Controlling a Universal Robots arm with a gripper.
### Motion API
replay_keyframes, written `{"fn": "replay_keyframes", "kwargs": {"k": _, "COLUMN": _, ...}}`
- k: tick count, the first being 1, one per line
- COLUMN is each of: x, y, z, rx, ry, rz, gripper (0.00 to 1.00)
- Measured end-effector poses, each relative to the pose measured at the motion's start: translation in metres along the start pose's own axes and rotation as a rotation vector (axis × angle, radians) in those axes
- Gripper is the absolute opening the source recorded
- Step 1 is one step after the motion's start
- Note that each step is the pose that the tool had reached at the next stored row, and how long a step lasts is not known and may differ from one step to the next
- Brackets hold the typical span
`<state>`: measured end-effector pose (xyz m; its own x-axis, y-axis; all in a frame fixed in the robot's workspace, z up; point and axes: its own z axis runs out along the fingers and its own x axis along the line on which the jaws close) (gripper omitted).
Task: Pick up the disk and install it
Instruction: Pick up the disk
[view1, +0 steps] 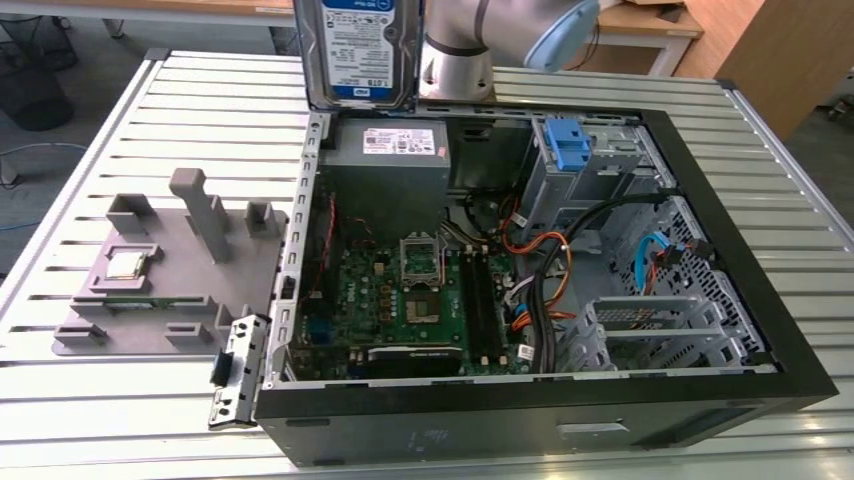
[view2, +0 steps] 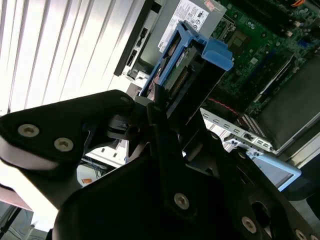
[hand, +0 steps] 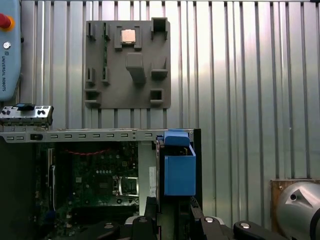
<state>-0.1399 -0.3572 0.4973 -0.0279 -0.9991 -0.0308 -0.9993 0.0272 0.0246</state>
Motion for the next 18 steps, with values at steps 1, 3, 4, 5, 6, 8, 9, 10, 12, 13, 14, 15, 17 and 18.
{"fn": "replay_keyframes", "kwargs": {"k": 1, "x": 0.0, "y": -0.002, "z": 0.0, "rx": 0.0001, "ry": -0.0001, "rz": 0.0, "gripper": 0.35}}
{"fn": "replay_keyframes", "kwargs": {"k": 3, "x": -0.0002, "y": -0.0064, "z": 0.0, "rx": 0.0, "ry": -0.0001, "rz": 0.0, "gripper": 0.35}}
{"fn": "replay_keyframes", "kwargs": {"k": 4, "x": -0.0003, "y": -0.0085, "z": -0.0001, "rx": 0.0, "ry": -0.0001, "rz": 0.0, "gripper": 0.35}}
{"fn": "replay_keyframes", "kwargs": {"k": 5, "x": -0.0003, "y": -0.0108, "z": -0.0001, "rx": 0.0001, "ry": -0.0001, "rz": 0.0, "gripper": 0.35}}
{"fn": "replay_keyframes", "kwargs": {"k": 6, "x": -0.0004, "y": -0.0133, "z": -0.0001, "rx": 0.0001, "ry": -0.0001, "rz": 0.0, "gripper": 0.35}}
{"fn": "replay_keyframes", "kwargs": {"k": 8, "x": -0.0006, "y": -0.0181, "z": -0.0001, "rx": 0.0001, "ry": -0.0001, "rz": 0.0, "gripper": 0.35}}
{"fn": "replay_keyframes", "kwargs": {"k": 9, "x": -0.0008, "y": -0.0207, "z": -0.0002, "rx": 0.0001, "ry": -0.0001, "rz": 0.0, "gripper": 0.35}}
{"fn": "replay_keyframes", "kwargs": {"k": 10, "x": -0.0009, "y": -0.0234, "z": -0.0002, "rx": 0.0, "ry": -0.0001, "rz": 0.0, "gripper": 0.35}}
{"fn": "replay_keyframes", "kwargs": {"k": 12, "x": -0.0011, "y": -0.03, "z": -0.0002, "rx": 0.0001, "ry": -0.0002, "rz": 0.0, "gripper": 0.35}}
{"fn": "replay_keyframes", "kwargs": {"k": 13, "x": -0.0012, "y": -0.0334, "z": -0.0003, "rx": 0.0001, "ry": -0.0001, "rz": 0.0, "gripper": 0.35}}
{"fn": "replay_keyframes", "kwargs": {"k": 14, "x": -0.0013, "y": -0.0367, "z": -0.0004, "rx": 0.0, "ry": -0.0001, "rz": 0.0, "gripper": 0.35}}
{"fn": "replay_keyframes", "kwargs": {"k": 15, "x": -0.0014, "y": -0.04, "z": -0.0004, "rx": 0.0001, "ry": -0.0001, "rz": 0.0, "gripper": 0.35}}
{"fn": "replay_keyframes", "kwargs": {"k": 17, "x": -0.0016, "y": -0.0465, "z": -0.0005, "rx": 0.0, "ry": -0.0001, "rz": 0.0, "gripper": 0.35}}
{"fn": "replay_keyframes", "kwargs": {"k": 18, "x": -0.0017, "y": -0.05, "z": -0.0005, "rx": 0.0001, "ry": -0.0001, "rz": 0.0, "gripper": 0.35}}
